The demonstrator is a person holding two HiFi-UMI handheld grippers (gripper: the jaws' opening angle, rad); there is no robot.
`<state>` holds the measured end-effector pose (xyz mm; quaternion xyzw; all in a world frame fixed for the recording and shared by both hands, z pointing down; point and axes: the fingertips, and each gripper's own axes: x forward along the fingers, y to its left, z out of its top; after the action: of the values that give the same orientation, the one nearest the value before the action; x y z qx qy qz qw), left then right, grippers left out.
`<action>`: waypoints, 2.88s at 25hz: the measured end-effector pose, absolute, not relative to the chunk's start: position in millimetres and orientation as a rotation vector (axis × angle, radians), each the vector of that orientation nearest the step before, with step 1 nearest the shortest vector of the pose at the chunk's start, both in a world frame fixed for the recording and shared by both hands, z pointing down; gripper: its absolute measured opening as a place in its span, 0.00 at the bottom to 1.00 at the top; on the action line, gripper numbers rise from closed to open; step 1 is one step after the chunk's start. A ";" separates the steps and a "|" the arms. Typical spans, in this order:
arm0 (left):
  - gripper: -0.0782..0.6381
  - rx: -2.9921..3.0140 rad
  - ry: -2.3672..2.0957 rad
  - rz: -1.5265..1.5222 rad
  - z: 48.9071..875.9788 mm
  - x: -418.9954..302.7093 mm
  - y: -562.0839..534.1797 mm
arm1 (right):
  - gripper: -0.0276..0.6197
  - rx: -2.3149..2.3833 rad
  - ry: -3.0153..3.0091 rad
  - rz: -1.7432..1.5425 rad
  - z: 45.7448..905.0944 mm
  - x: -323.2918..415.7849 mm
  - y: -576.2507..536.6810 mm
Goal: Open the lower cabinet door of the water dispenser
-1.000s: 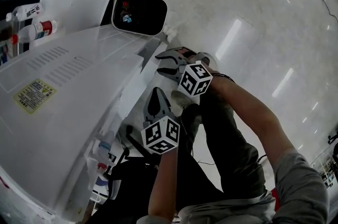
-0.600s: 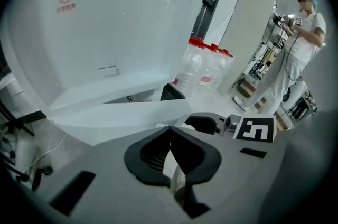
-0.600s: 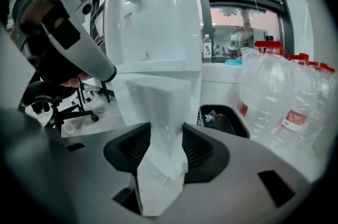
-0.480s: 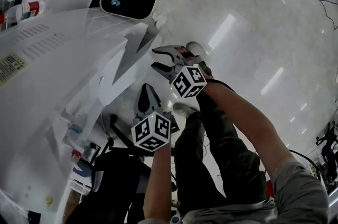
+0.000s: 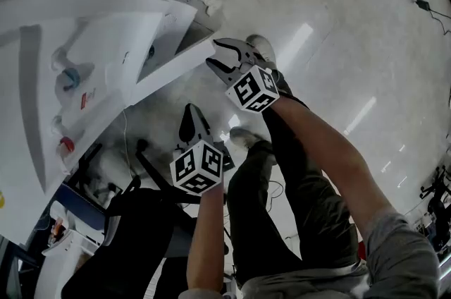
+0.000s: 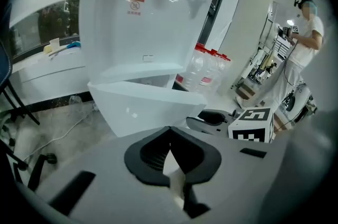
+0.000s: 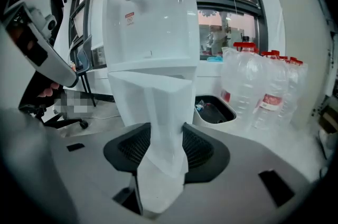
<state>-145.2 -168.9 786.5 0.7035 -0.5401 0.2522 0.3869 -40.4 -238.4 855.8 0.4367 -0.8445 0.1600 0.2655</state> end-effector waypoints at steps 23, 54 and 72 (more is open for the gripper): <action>0.12 1.690 -1.423 0.608 794.9 -267.3 4.4 | 0.30 1.577 -1.983 0.668 853.8 -116.5 -69.8; 0.12 1.613 -1.559 0.517 740.2 -273.4 81.9 | 0.18 1.037 -2.368 0.769 793.2 -202.3 29.9; 0.12 1.788 -1.603 0.447 568.9 -205.1 144.8 | 0.06 0.975 -2.551 0.750 595.6 -141.2 106.1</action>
<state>-205.1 144.8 568.9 0.6877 -0.6167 0.1718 0.3423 -141.2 106.1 595.6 0.3402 -0.8900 0.2617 0.1542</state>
